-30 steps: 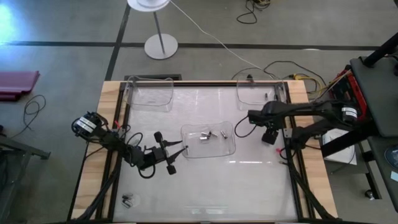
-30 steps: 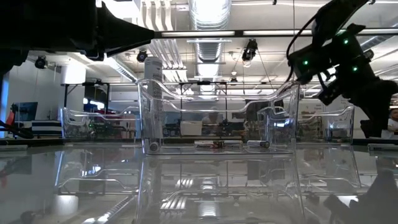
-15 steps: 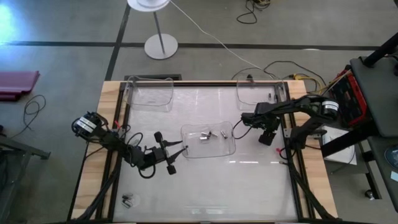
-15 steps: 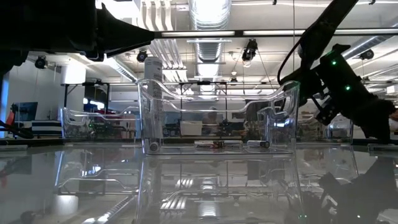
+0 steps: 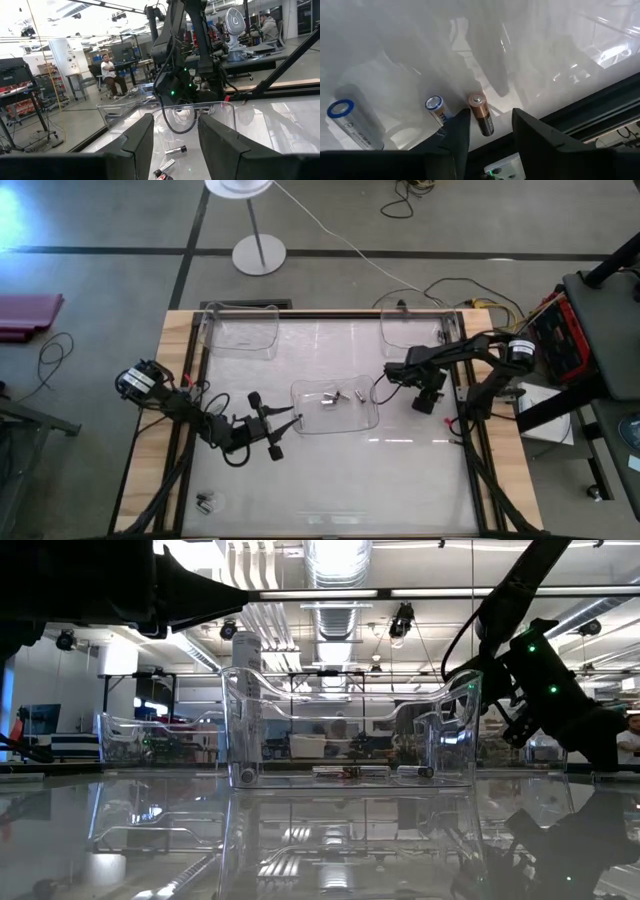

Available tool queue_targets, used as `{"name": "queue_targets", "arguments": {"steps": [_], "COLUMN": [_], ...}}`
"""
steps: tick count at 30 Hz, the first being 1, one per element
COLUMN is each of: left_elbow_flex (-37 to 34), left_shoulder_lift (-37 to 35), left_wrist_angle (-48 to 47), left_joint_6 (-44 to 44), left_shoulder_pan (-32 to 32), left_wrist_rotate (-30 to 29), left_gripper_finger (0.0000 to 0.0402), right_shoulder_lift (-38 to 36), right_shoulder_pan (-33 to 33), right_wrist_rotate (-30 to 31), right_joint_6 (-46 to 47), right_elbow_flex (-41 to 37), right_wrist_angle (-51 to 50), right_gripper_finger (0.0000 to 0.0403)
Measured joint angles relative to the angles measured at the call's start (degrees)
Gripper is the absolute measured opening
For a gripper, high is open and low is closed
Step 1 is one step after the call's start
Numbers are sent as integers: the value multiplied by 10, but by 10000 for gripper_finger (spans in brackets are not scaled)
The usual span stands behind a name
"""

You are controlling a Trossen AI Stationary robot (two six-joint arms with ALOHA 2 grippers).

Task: Sort batteries
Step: Put the black battery into the top right transparent bin

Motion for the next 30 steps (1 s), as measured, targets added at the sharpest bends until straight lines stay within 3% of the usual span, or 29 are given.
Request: {"name": "queue_targets", "arguments": {"steps": [13, 30], "left_elbow_flex": [0, 0], "left_shoulder_lift": [0, 0], "left_wrist_angle": [0, -9], "left_joint_6": [0, 0], "left_shoulder_pan": [0, 0], "left_wrist_rotate": [0, 0], "left_gripper_finger": [135, 135], "right_shoulder_lift": [0, -7], "right_shoulder_pan": [0, 0], "right_wrist_rotate": [-20, 22], "right_joint_6": [-5, -11], "right_elbow_flex": [-1, 36], "right_wrist_angle": [15, 26], "right_gripper_finger": [33, 25]}}
